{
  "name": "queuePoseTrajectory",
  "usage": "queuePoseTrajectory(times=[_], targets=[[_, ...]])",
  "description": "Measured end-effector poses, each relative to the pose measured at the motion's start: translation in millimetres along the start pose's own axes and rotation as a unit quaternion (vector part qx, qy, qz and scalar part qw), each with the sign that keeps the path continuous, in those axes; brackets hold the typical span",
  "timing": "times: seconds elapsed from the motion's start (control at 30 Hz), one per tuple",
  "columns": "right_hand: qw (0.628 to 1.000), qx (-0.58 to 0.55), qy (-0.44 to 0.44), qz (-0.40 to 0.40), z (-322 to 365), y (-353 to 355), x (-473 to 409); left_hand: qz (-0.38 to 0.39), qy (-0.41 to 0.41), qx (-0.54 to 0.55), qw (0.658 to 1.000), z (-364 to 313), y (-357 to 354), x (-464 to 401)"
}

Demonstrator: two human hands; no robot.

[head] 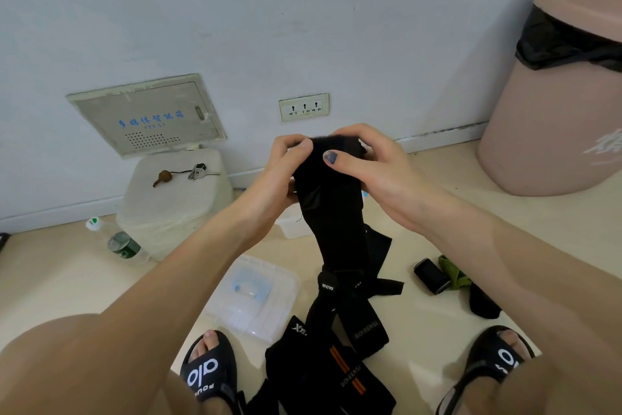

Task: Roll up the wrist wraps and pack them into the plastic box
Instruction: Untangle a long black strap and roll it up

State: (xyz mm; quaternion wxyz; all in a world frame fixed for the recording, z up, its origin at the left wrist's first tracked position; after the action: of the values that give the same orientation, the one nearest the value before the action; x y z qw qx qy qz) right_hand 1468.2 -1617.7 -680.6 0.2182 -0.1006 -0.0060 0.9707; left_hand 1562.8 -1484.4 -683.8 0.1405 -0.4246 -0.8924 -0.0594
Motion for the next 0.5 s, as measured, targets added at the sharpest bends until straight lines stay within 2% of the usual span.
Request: queuePoseTrajectory(times=[0.13, 0.27, 0.5], targets=[[1.0, 0.01, 0.026, -0.009, 6.7, 0.7, 1.1, -0.017, 0.007, -0.028, 0.999, -0.5, -0.4, -0.7], [0.999, 0.043, 0.023, -0.004, 9.4, 2.6, 3.6, -0.006, -0.009, -0.01, 1.0, -4.3, 2.1, 0.3], [0.994, -0.004, -0.101, 0.044, 7.5, 2.4, 6.2, 0.005, -0.053, -0.013, 0.999, -7.5, 5.0, 3.6]])
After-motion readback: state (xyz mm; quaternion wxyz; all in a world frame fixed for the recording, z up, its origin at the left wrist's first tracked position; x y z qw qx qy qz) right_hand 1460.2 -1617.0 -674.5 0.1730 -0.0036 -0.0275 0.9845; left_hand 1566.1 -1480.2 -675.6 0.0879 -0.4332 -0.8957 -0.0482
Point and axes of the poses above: each hand's wrist, its own x-axis away from the middle knuckle, its own y-axis out of the back of the hand, z = x × y, the point moved 4 cm from there along -x, towards the middle knuckle, and after that the axes turned 10 degrees about y, right-handed, at the moved point
